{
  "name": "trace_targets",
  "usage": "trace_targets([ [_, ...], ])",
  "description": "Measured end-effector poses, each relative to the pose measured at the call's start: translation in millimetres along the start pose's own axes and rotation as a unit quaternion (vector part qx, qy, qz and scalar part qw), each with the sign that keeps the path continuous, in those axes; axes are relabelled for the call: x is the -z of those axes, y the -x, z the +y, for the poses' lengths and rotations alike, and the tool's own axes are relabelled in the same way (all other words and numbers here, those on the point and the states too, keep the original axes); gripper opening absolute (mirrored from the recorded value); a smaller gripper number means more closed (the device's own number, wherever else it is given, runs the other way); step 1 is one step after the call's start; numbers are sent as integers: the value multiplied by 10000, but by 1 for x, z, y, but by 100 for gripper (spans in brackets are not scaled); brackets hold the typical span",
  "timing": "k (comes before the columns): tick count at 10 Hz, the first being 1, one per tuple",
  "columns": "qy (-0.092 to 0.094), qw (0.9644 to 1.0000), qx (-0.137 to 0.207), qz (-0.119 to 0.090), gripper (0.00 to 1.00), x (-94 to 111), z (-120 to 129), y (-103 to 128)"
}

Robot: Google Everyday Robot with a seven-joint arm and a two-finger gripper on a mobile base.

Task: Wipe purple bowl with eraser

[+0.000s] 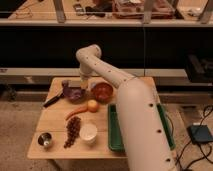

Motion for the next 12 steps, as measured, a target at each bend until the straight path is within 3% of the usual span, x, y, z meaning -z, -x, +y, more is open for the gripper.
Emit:
trace_targets([
  [2, 88, 9999, 87, -94, 18, -21, -12, 14],
  [4, 159, 9991, 342, -186, 18, -33, -16, 42],
  [7, 283, 9945, 902, -451, 18, -28, -1, 76],
  [9, 408, 9931, 1009, -434, 18, -22, 22, 73],
  [12, 539, 9925, 985, -488, 18, -8, 69, 50],
])
